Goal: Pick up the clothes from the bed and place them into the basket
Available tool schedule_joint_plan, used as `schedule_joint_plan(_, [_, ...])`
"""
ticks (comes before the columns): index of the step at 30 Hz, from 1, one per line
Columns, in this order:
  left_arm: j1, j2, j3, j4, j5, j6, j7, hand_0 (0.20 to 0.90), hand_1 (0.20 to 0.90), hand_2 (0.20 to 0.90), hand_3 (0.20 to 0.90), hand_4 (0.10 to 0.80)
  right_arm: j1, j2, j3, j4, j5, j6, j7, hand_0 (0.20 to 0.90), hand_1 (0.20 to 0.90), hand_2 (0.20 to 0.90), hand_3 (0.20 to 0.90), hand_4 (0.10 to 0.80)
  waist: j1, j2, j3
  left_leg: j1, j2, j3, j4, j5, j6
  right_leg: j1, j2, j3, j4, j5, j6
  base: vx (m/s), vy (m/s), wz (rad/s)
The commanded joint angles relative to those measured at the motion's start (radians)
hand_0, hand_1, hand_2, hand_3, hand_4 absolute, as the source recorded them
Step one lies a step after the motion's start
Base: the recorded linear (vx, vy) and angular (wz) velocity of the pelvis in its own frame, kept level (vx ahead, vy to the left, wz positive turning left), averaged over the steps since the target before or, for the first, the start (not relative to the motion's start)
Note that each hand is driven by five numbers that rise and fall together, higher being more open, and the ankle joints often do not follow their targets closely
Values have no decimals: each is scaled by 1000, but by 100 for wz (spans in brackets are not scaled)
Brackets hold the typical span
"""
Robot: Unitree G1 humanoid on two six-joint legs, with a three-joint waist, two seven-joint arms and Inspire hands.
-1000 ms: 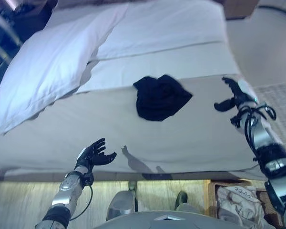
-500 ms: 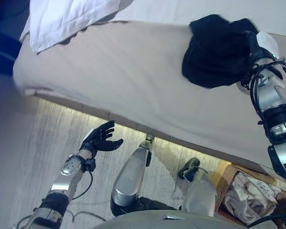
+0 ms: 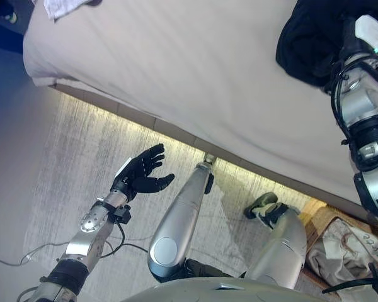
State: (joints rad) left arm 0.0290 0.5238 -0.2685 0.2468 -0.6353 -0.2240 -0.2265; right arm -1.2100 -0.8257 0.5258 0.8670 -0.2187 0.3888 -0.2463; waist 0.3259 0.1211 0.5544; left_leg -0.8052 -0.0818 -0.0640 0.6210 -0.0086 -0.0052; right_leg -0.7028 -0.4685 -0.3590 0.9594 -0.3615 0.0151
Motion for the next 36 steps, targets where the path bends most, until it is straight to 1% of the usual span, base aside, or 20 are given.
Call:
schedule_joint_plan(1, [60,21,41,-133,-62,-111,-5,900,900,900,900,800,-149,-88,117,23,-28,18,4,764,764,764,741,641,33,85,-34,-39,1,68,186,-212,65,-87,109,-1,17,56,-53,-35,7,6])
schedule_joint_plan(2, [64,24,42,-143,-66,-120,-2,900,900,900,900,800,-162,-94,134,32,-15,21,7,512,512,512,447,347,35,85,-34,-54,1,66,195,-212,67,-101,110,0,22,57,-53,-51,11,2])
schedule_joint_plan(3, [67,27,47,-150,-74,-129,0,900,900,900,900,800,-176,-99,145,42,-12,19,14,300,300,300,200,100,37,83,-34,-66,2,65,200,-212,71,-113,112,0,28,55,-54,-44,11,1])
schedule_joint_plan(8, [71,37,69,-174,-100,-126,15,900,900,900,900,800,-193,-118,149,66,22,10,19,300,300,300,200,100,37,72,-34,-90,4,60,218,-211,71,-135,123,5,45,54,-52,-31,-20,-3])
schedule_joint_plan(16, [68,59,76,-151,-116,-142,16,900,900,900,900,800,-185,-126,150,82,38,-43,31,300,300,300,200,100,24,43,-34,0,19,61,161,-203,53,-35,154,-9,-24,78,-43,-21,-18,-5])
schedule_joint_plan(22, [55,62,86,-117,-112,-138,18,900,900,900,900,800,-155,-135,126,94,48,-87,53,300,300,300,200,100,13,23,-34,170,29,62,64,-189,35,134,149,-17,-120,99,-31,-14,11,-6])
schedule_joint_plan(26, [45,61,97,-100,-101,-121,36,900,900,900,900,800,-125,-142,93,90,53,-121,67,300,300,300,200,100,5,4,-34,289,35,54,-30,-164,25,246,152,-22,-211,123,-15,13,17,-16])
schedule_joint_plan(28, [30,60,99,-90,-81,-110,51,900,900,900,900,800,-122,-142,73,96,75,-136,68,300,300,300,200,100,0,-9,-34,364,41,51,-99,-142,17,320,156,-25,-284,145,-2,3,-10,-27])
schedule_joint_plan(30, [8,59,107,-78,-57,-88,88,900,900,900,900,800,-121,-152,49,99,109,-158,70,300,300,300,200,100,-11,-24,-35,459,54,50,-187,-114,5,409,169,-25,-384,172,14,-20,-31,-24])
schedule_joint_plan(32, [0,58,114,-69,-33,-68,119,900,900,900,900,800,-97,-164,24,81,138,-176,71,300,300,300,200,100,-24,-41,-68,516,65,53,-249,-97,-3,471,187,-27,-470,194,23,-7,-35,-22])
schedule_joint_plan(33, [0,58,114,-69,-30,-67,121,900,900,900,900,800,-93,-165,20,79,139,-177,71,300,300,300,200,100,-25,-42,-69,521,66,52,-255,-95,-4,477,189,-28,-478,197,23,-70,-2,-16])
schedule_joint_plan(34, [-3,59,119,-65,-21,-53,133,900,900,900,900,800,-79,-176,7,64,163,-190,62,300,300,300,200,100,-35,-48,-90,537,71,63,-290,-61,-1,498,198,-41,-529,233,18,7,-18,-13])
schedule_joint_plan(35, [-2,59,121,-62,-20,-50,137,900,900,900,900,800,-73,-178,4,58,166,-190,67,300,300,300,200,100,-39,-53,-97,557,74,59,-294,-86,-9,515,204,-27,-531,211,28,-62,3,-17])
schedule_joint_plan(36, [-4,59,124,-54,-17,-42,143,900,900,900,900,800,-58,-188,-12,41,180,-198,66,300,300,300,200,100,-50,-58,-115,571,80,71,-324,-54,-6,533,212,-36,-576,245,23,22,-22,-13])
